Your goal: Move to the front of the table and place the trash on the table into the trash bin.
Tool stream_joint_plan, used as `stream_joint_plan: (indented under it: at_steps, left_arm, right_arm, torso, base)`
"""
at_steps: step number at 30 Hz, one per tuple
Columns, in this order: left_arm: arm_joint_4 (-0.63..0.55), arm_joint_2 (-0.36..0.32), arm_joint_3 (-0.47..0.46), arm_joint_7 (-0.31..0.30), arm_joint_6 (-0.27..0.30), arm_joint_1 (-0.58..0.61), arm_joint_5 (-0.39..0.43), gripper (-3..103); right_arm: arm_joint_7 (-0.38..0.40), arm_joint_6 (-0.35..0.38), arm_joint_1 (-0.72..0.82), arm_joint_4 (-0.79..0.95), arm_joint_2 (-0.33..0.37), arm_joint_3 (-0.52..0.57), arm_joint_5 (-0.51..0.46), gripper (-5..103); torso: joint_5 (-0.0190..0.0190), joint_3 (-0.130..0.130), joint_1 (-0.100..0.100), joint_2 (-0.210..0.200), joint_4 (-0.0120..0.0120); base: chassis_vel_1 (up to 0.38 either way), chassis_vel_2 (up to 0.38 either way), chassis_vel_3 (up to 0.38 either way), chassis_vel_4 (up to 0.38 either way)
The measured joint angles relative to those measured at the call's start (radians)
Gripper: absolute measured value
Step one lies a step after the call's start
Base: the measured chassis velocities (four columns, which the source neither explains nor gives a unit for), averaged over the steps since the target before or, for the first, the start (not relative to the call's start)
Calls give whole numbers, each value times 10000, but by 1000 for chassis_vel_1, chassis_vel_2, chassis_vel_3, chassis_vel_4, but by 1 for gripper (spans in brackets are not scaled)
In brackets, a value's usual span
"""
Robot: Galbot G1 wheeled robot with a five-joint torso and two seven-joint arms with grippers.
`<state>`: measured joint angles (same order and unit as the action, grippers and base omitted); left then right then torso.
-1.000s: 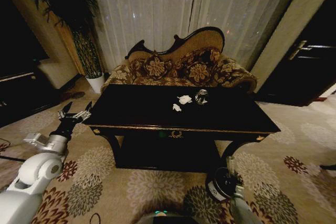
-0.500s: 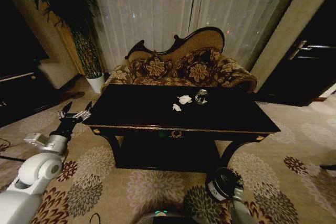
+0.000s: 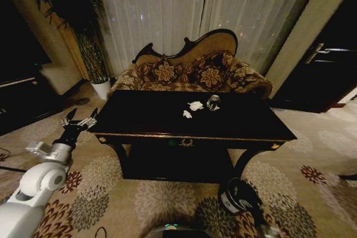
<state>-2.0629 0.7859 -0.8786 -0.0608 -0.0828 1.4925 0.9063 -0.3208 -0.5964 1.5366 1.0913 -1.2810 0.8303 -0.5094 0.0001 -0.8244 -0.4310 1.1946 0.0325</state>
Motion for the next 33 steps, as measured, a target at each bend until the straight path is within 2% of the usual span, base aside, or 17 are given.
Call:
stream_joint_plan:
  at_steps: [1,2,4,5,8,9,12,20,23,25,28,29,32,33]
  left_arm:
    - [0,0,0,0,0,1,0,100]
    - [0,0,0,0,0,1,0,100]
    - [0,0,0,0,0,1,0,100]
    - [0,0,0,0,0,1,0,100]
    - [0,0,0,1,-1,0,0,100]
    - [0,0,0,1,-1,0,0,100]
    - [0,0,0,2,-1,0,0,100]
    - [0,0,0,4,-1,1,0,100]
    - [1,0,0,5,0,0,0,100]
    - [1,0,0,5,-1,0,0,100]
    - [1,0,0,6,-1,1,0,100]
    - [1,0,0,6,-1,1,0,100]
    - [1,-1,0,5,-1,0,0,100]
    - [1,-1,0,5,-1,0,0,100]
  right_arm:
    - [55,5,174,333,-11,60,-73,100]
    - [213,87,883,1685,-60,259,-321,100]
    - [364,223,1603,2870,-117,432,-505,100]
    - [364,223,1603,2870,-117,432,-505,100]
    - [603,433,2637,4632,-239,751,-720,100]
    - [603,433,2637,4632,-239,751,-720,100]
    - [786,540,3489,6305,-275,1011,-808,100]
    - [1170,802,4429,8447,-271,1413,-853,100]
    - [1508,1352,4605,9804,-195,1665,-970,100]
    - [1577,1448,4595,9938,-170,1686,-984,100]
    - [2740,2883,4082,10978,258,1772,-1016,100]
    - [2740,2883,4082,10978,258,1772,-1016,100]
    - [3733,4017,3221,11243,918,1644,-1032,100]
    - [3733,4017,3221,11243,918,1644,-1032,100]
  torso:
    - [1,0,0,0,1]
    - [-2,0,0,0,-3]
    - [-3,1,0,0,-4]
    - [-3,1,0,0,-4]
    - [-2,0,1,1,1]
    - [-2,0,1,1,1]
    - [0,-1,0,0,-1]
    - [-1,-1,-1,0,-1]
    - [-1,-1,-1,-1,-2]
    - [-1,-1,-1,-1,-3]
    - [-3,-1,-1,-1,-2]
    - [-3,-1,-1,-1,-2]
    - [4,-2,-1,-2,-3]
    - [4,-2,-1,-2,-3]
  base:
    - [0,0,0,0]
    - [0,0,0,0]
    - [0,0,0,0]
    - [0,0,0,0]
    - [0,0,0,0]
    - [0,0,0,0]
    - [0,0,0,0]
    - [0,0,0,0]
    - [0,0,0,0]
    - [0,0,0,0]
    - [0,0,0,0]
    - [0,0,0,0]
    - [0,0,0,0]
    - [0,0,0,0]
